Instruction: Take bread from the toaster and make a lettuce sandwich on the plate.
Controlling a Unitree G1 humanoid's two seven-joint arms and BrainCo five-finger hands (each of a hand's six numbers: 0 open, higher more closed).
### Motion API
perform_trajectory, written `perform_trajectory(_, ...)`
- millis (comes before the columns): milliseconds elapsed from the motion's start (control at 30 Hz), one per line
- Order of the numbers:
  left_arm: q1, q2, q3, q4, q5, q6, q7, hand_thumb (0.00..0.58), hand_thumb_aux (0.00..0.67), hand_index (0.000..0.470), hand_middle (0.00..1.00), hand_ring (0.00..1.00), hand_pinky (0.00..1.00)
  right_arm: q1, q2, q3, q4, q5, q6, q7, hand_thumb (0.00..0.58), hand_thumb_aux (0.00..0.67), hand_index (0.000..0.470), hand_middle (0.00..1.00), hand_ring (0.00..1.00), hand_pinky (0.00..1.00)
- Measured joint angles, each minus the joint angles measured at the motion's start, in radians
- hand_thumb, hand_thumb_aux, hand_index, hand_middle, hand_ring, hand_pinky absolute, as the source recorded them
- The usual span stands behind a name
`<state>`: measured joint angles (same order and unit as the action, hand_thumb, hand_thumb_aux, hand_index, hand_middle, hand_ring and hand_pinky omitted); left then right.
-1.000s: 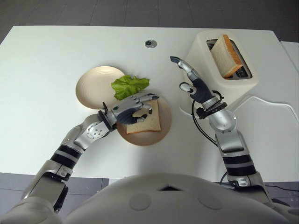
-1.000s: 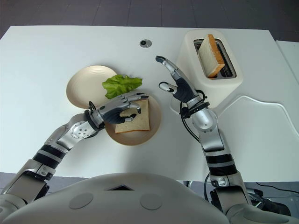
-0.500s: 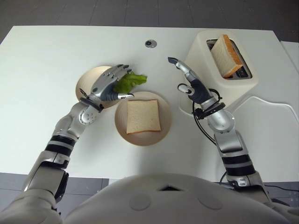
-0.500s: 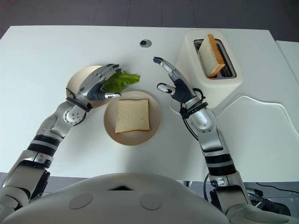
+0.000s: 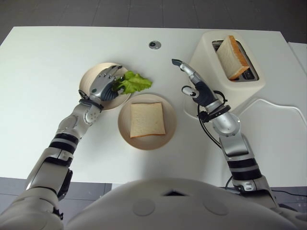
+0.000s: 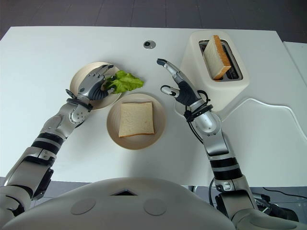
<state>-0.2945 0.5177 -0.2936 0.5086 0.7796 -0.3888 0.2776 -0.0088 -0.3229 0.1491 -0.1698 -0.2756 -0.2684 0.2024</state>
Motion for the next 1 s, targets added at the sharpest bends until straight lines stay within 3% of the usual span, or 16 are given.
perform_trajectory(100, 0.0, -0.001, -0.01, 0.0, -0.013, -0.008, -0.002, 0.58, 0.67, 0.47, 0.0, 0.0, 0.0, 0.0, 0.0, 0.0, 0.0, 0.0, 0.0, 0.0, 0.0, 0.0, 0.0, 0.0, 0.0, 0.0)
perform_trajectory(433, 0.021, 0.005, 0.007, -0.051, -0.099, -0.042, -0.035, 0.58, 0.67, 0.47, 0.0, 0.0, 0.0, 0.0, 0.002, 0.0, 0.008, 0.0, -0.002, 0.0, 0.0, 0.0, 0.0, 0.0, 0.0, 0.0)
perform_trajectory(1000, 0.128, -0.022, 0.098, -0.289, -0.489, -0.223, -0.315, 0.58, 0.67, 0.47, 0.0, 0.0, 0.0, 0.001, 0.015, 0.0, 0.009, 0.0, -0.004, 0.0, 0.0, 0.0, 0.0, 0.0, 0.0, 0.0)
